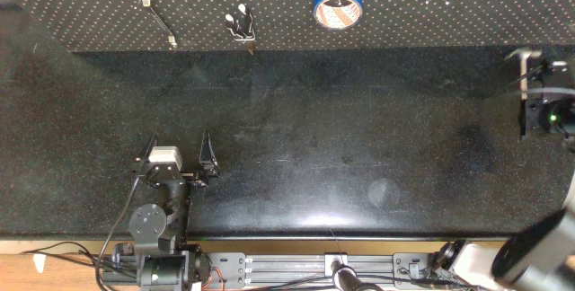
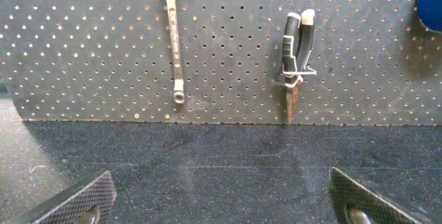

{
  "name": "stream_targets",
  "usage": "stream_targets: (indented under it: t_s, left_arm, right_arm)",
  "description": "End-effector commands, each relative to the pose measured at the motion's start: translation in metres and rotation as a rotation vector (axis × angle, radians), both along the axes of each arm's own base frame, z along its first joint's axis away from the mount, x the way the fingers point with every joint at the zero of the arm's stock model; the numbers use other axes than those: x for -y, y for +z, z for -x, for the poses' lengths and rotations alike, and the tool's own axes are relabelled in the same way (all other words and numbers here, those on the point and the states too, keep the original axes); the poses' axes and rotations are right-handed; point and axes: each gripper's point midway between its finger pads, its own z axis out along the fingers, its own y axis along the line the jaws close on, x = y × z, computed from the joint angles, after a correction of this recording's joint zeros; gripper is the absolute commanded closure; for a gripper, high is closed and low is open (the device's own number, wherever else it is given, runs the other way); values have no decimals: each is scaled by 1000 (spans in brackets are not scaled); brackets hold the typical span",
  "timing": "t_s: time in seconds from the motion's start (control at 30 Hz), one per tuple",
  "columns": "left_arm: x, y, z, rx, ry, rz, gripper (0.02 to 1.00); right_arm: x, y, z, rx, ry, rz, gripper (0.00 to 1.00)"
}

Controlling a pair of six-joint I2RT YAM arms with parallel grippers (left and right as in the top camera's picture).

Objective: Place Tools Onto Pegboard

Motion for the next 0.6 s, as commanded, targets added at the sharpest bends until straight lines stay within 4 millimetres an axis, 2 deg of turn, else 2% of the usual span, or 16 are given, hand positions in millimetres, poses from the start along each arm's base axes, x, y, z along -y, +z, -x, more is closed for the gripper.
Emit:
stream_targets:
  t_s: [0.03,0.1,0.23,0.27,0.33,0.47,0.6]
  left_arm:
    - [0,-1,0,-2,1,5,23]
    - [0,-1,0,-2,1,4,20]
    - [0,-1,0,-2,1,5,23]
    - [0,-1,0,-2,1,4,23]
    - [0,-1,0,-2,1,5,23]
    - [0,-1,0,-2,1,5,23]
    - [0,-1,0,-2,1,5,23]
  right_arm:
    - [-44,60,-4,176,-53,-64,928]
    - [-81,93,-16,296,9,-50,928]
    - [-133,149,-46,538,89,-77,925]
    - [-142,157,-51,577,115,-80,925]
    - [-156,158,-55,585,156,-93,928]
    - [-172,130,-69,501,197,-125,928]
    - [-186,115,-86,479,239,-139,928]
